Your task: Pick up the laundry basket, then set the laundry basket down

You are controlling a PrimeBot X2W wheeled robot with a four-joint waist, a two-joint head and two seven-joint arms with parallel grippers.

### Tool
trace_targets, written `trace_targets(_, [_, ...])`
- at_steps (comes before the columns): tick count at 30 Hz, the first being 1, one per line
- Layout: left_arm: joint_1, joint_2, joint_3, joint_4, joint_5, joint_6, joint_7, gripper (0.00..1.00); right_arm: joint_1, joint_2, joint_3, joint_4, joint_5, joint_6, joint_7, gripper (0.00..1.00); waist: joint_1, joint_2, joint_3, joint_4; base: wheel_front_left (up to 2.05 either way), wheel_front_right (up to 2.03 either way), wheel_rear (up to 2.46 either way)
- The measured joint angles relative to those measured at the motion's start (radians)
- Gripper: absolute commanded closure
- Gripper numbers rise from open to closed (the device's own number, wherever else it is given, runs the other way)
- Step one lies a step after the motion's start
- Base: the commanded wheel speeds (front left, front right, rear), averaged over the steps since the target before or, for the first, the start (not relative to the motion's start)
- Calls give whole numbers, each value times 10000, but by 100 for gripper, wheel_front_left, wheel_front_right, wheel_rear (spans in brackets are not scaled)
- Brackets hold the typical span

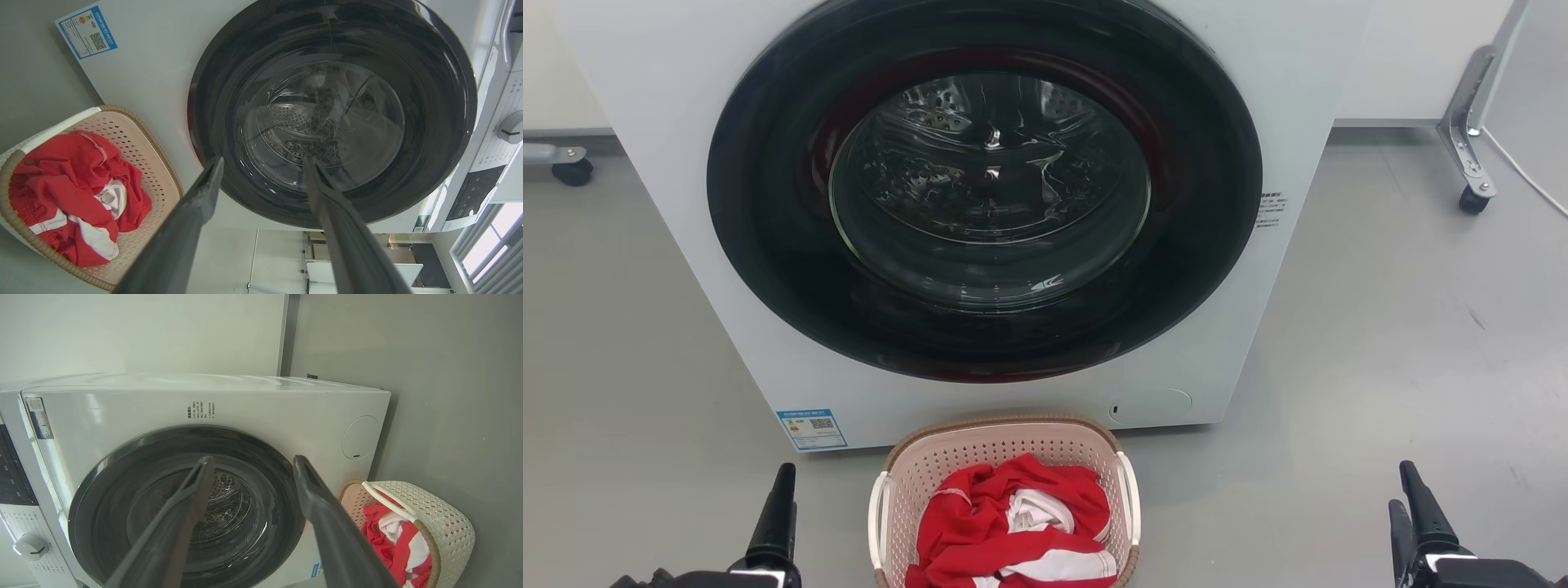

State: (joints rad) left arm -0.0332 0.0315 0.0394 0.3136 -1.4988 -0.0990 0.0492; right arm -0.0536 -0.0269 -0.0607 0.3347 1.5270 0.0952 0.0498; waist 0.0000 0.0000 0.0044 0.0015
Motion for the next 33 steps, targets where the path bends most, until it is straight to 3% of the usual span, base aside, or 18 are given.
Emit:
trace_targets(12, [1, 25, -332, -382, 1952, 393, -445, 0, -151, -10, 663, -207, -1965, -426, -433, 0, 0, 0, 23, 10, 0, 0, 0])
trace_targets(33, [117, 604, -1377, -857, 6195, 1001, -1223, 0, -188, -205, 1889, -357, -5753, -966, -1227, 0, 0, 0, -50, 5, 0, 0, 0])
